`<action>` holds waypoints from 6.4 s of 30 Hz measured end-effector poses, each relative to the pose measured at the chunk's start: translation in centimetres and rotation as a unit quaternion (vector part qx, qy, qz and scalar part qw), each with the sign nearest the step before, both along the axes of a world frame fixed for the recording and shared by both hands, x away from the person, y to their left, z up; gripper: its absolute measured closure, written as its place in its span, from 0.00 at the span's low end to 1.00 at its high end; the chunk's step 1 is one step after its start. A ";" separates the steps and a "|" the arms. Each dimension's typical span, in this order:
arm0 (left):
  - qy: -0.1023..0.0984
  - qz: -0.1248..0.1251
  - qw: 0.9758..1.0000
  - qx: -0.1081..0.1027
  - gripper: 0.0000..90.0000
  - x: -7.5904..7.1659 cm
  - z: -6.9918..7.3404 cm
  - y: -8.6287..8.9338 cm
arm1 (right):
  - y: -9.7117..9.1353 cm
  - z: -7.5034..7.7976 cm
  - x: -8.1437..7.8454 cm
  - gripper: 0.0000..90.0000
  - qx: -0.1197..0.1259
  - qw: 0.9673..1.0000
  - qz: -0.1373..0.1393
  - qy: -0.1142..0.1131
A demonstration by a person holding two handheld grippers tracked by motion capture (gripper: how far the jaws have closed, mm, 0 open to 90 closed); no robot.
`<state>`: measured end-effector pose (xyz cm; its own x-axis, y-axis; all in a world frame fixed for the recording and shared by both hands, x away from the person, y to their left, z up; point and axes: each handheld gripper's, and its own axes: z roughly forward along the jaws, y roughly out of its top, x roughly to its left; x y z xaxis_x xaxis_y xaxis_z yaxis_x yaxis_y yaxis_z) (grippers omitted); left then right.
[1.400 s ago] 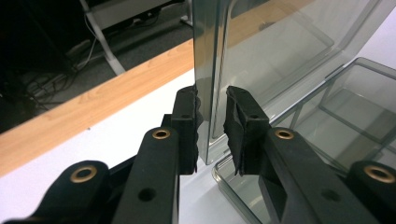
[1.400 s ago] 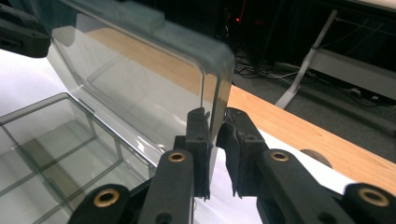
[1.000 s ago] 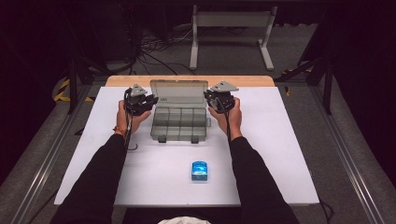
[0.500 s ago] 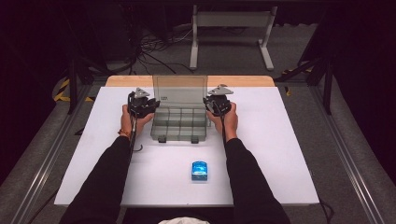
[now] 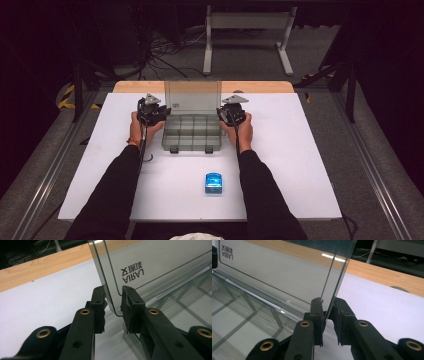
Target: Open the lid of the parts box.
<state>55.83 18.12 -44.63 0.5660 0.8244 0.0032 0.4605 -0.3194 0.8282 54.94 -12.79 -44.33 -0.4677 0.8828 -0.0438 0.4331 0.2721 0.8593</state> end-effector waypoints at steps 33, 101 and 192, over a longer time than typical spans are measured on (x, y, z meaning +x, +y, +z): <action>-0.009 -0.010 0.998 0.062 0.75 -0.7 1.4 0.6 | 0.7 1.4 -0.4 0.83 -0.082 0.997 0.014 -0.001; -0.126 -0.195 0.972 0.048 0.17 -18.7 4.5 5.4 | -4.4 5.0 -15.5 0.42 -0.067 0.968 0.244 -0.007; -0.075 -0.227 0.970 0.044 0.07 -24.2 1.0 6.9 | 0.0 1.0 -18.3 0.35 -0.124 0.915 0.375 0.084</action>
<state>31.68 25.02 -43.62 0.8584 0.4831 0.1728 0.1320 -0.5334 0.8355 36.63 -12.82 -43.31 -0.9561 0.2843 -0.0707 0.1658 0.7242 0.6694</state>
